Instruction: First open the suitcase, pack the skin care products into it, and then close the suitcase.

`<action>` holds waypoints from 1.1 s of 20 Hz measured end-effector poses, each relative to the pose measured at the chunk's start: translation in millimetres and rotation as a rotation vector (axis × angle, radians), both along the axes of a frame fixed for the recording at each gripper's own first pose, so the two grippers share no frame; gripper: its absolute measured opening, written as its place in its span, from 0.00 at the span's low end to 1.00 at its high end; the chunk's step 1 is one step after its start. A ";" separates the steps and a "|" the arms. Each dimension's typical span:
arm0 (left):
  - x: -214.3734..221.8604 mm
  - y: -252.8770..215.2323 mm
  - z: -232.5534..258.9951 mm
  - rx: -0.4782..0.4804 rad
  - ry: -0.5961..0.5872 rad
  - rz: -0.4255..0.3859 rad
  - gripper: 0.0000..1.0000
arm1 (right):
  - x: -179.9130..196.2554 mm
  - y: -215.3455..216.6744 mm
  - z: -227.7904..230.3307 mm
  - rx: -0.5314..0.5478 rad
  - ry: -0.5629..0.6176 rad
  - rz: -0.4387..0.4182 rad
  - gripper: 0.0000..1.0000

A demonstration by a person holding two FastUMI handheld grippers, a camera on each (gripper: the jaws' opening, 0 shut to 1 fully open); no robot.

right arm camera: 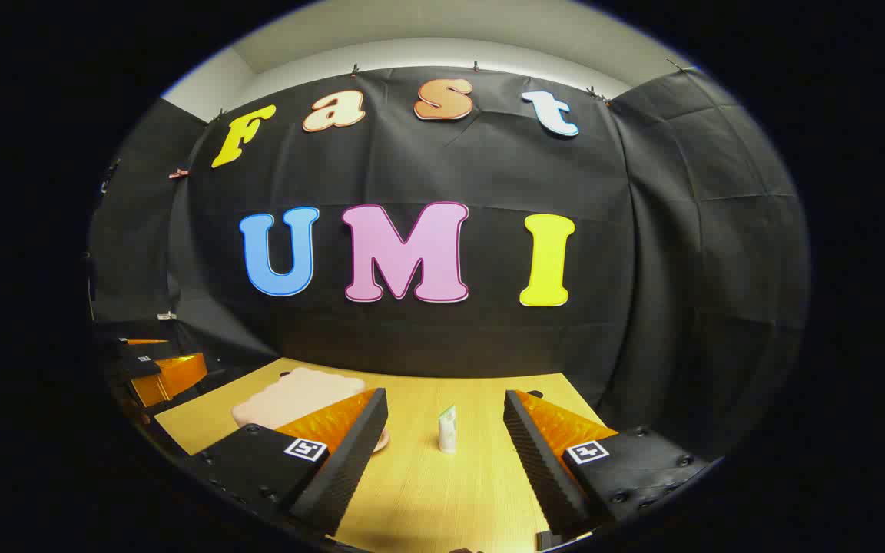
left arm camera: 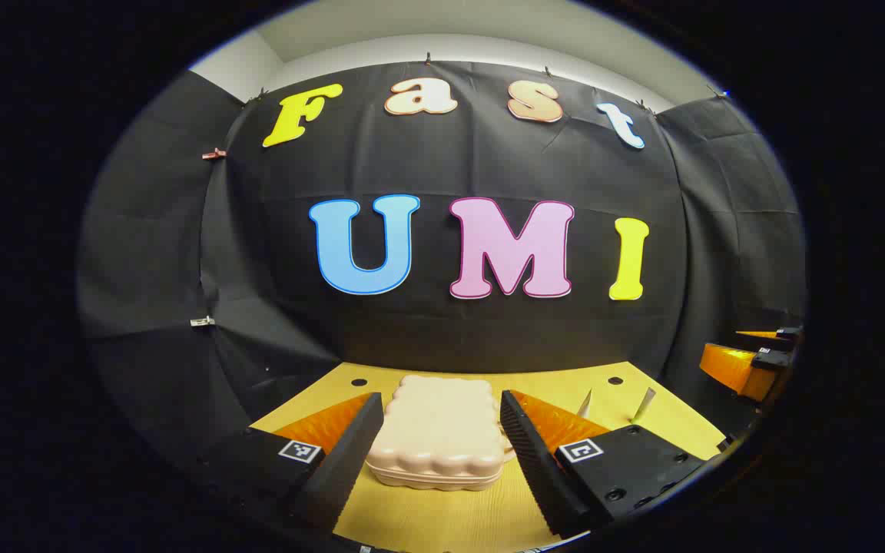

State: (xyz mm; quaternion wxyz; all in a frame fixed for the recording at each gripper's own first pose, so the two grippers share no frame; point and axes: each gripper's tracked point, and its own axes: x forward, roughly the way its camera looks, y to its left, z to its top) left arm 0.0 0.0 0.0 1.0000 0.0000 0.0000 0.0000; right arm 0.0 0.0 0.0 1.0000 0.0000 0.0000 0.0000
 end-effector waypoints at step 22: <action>9.2 -18.6 -7.5 0.059 0.027 -0.045 0.96 | 25.7 -6.9 4.9 -0.006 -0.011 0.003 0.96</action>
